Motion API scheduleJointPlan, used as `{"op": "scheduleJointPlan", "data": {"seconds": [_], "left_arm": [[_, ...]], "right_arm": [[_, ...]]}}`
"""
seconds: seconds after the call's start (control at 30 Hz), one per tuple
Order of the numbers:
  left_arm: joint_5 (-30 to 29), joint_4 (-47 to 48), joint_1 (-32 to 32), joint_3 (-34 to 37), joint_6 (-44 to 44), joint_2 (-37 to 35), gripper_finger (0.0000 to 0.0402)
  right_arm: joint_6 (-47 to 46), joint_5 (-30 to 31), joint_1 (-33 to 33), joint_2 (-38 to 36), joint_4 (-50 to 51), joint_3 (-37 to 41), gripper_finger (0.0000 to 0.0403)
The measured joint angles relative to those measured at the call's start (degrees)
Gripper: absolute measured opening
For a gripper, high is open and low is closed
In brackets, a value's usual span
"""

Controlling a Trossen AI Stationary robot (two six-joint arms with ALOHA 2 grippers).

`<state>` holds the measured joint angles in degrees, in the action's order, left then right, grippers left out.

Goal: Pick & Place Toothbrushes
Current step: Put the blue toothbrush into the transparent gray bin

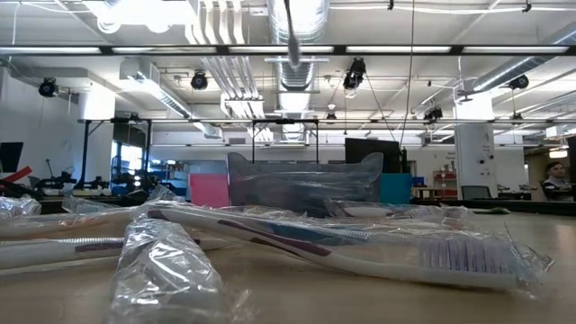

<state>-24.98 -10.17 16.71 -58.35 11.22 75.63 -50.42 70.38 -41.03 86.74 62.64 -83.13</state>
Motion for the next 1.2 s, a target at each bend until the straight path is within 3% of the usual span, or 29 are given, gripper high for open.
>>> {"op": "scheduleJointPlan", "data": {"seconds": [0.17,0.3,0.57,0.73,0.97,1.2], "left_arm": [[-1.59,20.3,-2.72,-9.33,-5.56,-0.33,0.0032],[-1.64,33.87,-5.7,-17.37,-8.3,2.32,0.0031],[-1.47,48.97,-10.32,-28.65,-6.41,12.66,0.0031],[-1.15,53.77,-10.28,-33.28,-4.13,20.4,0.0031],[-1.13,55.62,-9.77,-38.86,-1.88,30.0,0.0035],[-3.86,65.84,-8.8,-47.71,-2.49,37.69,0.0033]], "right_arm": [[-18.07,-7.77,4.56,-1.99,17.79,0.0,0.0136],[-22.46,-13.79,8.09,-2.38,25.46,0.0,0.0161],[-16.48,-18.69,14.29,-4.57,27.39,0.0,0.0197],[-12.66,-19.63,17.26,-7.82,27.36,0.0,0.0207],[-11.32,-19.73,19.51,-12.7,27.4,0.0,0.0212],[-10.64,-19.91,19.73,-16.26,27.38,0.0,0.0201]]}}
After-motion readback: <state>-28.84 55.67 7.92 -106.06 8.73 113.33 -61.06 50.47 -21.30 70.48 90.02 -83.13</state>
